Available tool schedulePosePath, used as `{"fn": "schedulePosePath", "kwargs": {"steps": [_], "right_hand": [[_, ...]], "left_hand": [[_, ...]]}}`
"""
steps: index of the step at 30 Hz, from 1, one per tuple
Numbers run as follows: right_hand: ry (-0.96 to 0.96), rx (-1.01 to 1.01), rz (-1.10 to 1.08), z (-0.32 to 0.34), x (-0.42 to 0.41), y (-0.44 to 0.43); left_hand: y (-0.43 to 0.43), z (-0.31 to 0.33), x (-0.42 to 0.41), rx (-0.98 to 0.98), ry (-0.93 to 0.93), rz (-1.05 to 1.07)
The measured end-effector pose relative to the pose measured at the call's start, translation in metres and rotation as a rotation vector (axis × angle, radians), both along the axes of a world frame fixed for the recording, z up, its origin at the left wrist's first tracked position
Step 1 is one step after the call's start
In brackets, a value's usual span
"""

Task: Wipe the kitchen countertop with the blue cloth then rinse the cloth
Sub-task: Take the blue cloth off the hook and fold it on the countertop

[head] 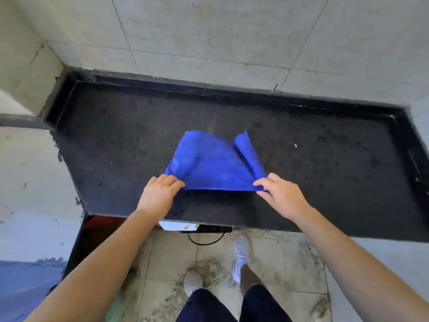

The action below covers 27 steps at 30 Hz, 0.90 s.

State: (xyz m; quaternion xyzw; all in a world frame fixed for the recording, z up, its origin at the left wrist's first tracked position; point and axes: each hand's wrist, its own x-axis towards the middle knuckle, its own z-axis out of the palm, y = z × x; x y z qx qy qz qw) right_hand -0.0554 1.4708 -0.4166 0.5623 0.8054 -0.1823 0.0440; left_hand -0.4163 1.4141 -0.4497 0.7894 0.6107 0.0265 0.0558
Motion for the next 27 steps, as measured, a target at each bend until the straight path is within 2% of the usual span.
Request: {"fn": "schedulePosePath", "kwargs": {"steps": [3,5,7,11,15,19,24,27], "right_hand": [[-0.167,-0.329,0.156,-0.048,0.001,-0.005],[-0.164,-0.42,0.179,-0.06,-0.002,0.005],[-0.098,-0.38,0.124,-0.066,-0.007,0.027],[0.01,-0.119,0.057,-0.078,-0.022,0.082],[0.033,0.049,0.086,-0.103,-0.044,0.108],[-0.098,0.033,0.159,-0.128,-0.048,0.112],[-0.315,0.009,0.041,-0.133,-0.003,0.123],[-0.321,-0.025,0.076,-0.127,0.01,0.127]], "left_hand": [[-0.017,-0.038,0.018,-0.483,0.067,0.046],[-0.019,-0.047,0.025,-0.613,0.025,0.154],[-0.01,-0.048,0.025,-0.539,-0.031,0.245],[0.028,-0.056,0.02,-0.293,-0.089,0.326],[0.069,-0.069,0.045,-0.292,-0.079,0.353],[0.089,-0.093,0.071,-0.411,-0.042,0.393],[0.097,-0.115,0.055,-0.399,0.061,0.425],[0.098,-0.116,0.053,-0.397,0.049,0.399]]}}
